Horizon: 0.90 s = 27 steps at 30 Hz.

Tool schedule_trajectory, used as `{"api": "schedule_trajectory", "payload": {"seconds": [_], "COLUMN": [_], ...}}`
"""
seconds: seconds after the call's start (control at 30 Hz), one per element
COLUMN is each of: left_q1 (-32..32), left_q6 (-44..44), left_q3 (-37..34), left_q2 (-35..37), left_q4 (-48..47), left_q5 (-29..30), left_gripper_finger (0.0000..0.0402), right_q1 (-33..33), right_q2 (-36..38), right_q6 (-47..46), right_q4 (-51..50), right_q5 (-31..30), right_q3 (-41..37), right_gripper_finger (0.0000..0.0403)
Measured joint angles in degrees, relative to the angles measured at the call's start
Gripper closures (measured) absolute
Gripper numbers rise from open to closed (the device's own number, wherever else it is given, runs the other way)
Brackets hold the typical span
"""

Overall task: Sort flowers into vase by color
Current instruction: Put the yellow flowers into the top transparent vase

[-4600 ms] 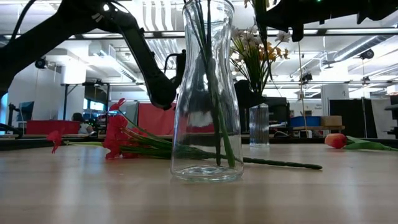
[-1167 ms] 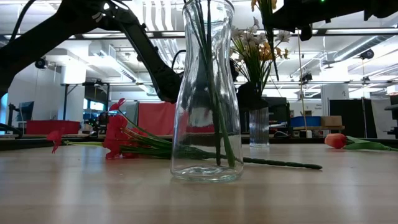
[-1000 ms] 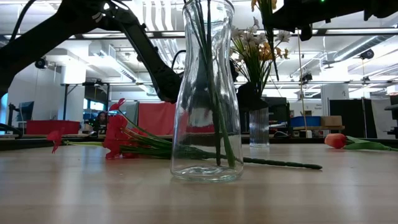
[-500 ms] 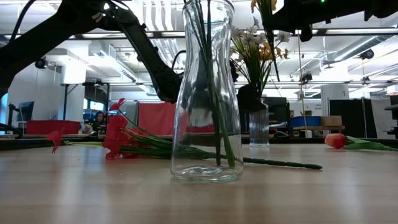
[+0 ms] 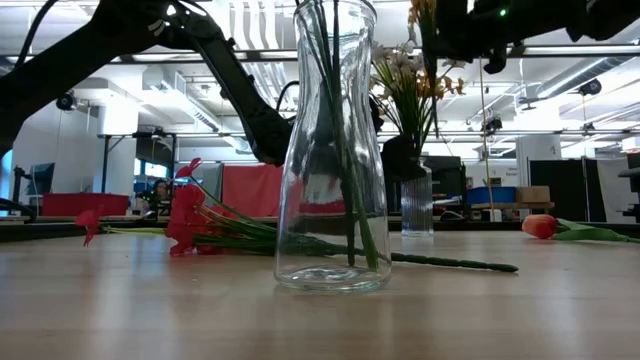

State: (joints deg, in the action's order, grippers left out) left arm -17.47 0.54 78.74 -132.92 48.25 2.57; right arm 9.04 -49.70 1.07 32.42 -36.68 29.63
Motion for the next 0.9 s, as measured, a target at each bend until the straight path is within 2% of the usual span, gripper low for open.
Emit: {"api": "schedule_trajectory", "payload": {"seconds": [0.13, 0.47, 0.53, 0.63, 0.9], "left_q1": [0.01, 0.02, 0.01, 0.02, 0.02], "left_q6": [0.00, -0.02, -0.02, -0.02, -0.02], "left_q3": [-0.02, -0.04, -0.07, -0.07, -0.09], "left_q2": [0.00, 0.07, 0.07, 0.07, 0.07], "left_q4": [-0.08, -0.30, -0.30, -0.30, -0.48], "left_q5": [0.00, -0.02, -0.02, -0.02, -0.02], "left_gripper_finger": [0.0166, 0.0172, 0.0172, 0.0172, 0.0173], "right_q1": [0.04, 1.57, 2.46, 3.74, 4.67], "right_q2": [-1.37, -1.77, -2.14, -3.00, -8.16], "right_q6": [1.18, 1.86, 1.35, 1.54, 9.32], "right_q4": [0.69, 3.15, 4.62, 10.73, 31.15], "right_q5": [-4.67, -4.74, -3.22, -0.05, 1.22], "right_q3": [-0.32, -1.02, -1.85, -3.36, -9.61], "right_gripper_finger": [0.0385, 0.0385, 0.0385, 0.0385, 0.0385]}}
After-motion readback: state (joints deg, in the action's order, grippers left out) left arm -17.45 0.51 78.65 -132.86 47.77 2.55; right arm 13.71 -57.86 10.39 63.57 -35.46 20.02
